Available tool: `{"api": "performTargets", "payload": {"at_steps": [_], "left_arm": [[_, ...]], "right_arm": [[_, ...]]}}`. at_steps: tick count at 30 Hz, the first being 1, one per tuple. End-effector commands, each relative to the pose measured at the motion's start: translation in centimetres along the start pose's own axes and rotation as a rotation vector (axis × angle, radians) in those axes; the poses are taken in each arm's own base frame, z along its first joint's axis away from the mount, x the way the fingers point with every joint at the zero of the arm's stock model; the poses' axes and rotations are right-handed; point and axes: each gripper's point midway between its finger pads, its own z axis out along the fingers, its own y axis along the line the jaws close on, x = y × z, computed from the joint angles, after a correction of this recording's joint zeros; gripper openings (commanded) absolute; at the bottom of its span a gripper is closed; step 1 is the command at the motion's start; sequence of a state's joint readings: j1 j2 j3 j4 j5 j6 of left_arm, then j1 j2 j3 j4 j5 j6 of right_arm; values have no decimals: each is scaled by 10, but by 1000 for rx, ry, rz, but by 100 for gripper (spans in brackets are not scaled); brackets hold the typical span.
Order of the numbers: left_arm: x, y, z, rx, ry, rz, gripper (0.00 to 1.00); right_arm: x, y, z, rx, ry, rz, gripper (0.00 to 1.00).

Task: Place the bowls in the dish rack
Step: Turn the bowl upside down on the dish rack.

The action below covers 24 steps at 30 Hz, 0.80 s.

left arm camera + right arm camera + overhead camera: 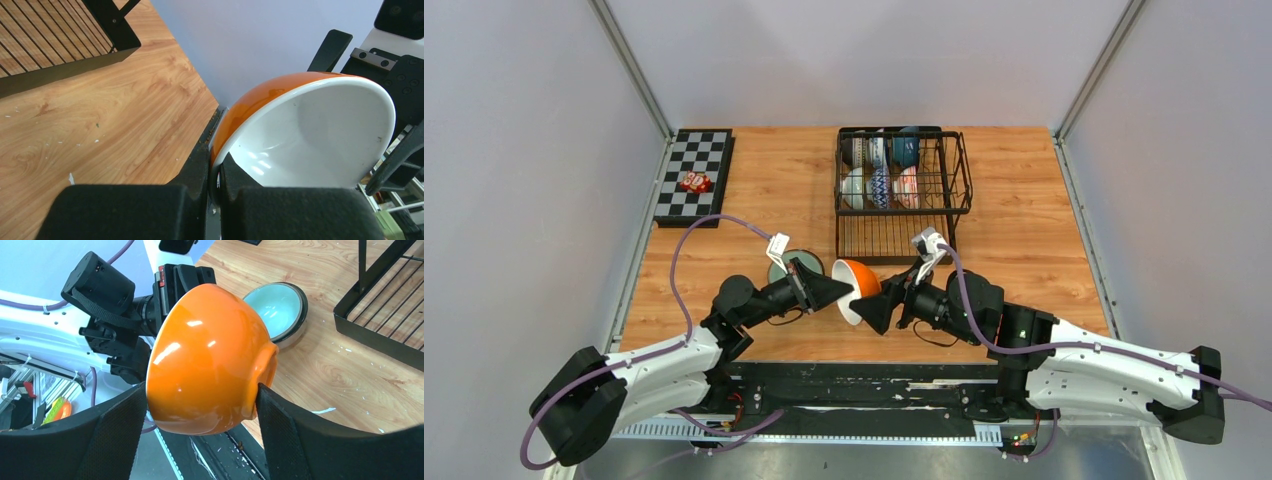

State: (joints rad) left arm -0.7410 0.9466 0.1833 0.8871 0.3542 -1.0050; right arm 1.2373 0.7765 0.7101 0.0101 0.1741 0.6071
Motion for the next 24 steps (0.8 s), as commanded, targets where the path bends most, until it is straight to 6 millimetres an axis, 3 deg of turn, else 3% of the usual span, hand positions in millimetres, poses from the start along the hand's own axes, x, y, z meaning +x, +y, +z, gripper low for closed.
{"api": "performTargets", "payload": {"at_steps": [1,3,4,5,11,15,19,24], "left_arm": [[-14,-13,3,46,-48,24,0],[-13,-13,3,50,-45,23,0],[-13,-14,2,53,-45,22,0],[-12,-14,2,55,-44,18,0],[-12,-14,2,59,-43,3,0],[-12,-13,2,47,-45,-1,14],[-12,-11,2,29,-38,3,36],[-17,-12,1,1,-46,18,52]], "right_arm": [[-22,16,2,-47,-67,4,72],[-22,15,3,-46,-68,-4,42],[-22,14,4,-41,-70,-4,16],[-22,13,4,-37,-71,-1,4],[-30,17,-1,-55,-97,-12,3],[-34,17,-2,-47,-104,-23,3],[-38,14,-4,-25,-114,-33,3],[-47,12,-8,-1,-125,-59,3]]}}
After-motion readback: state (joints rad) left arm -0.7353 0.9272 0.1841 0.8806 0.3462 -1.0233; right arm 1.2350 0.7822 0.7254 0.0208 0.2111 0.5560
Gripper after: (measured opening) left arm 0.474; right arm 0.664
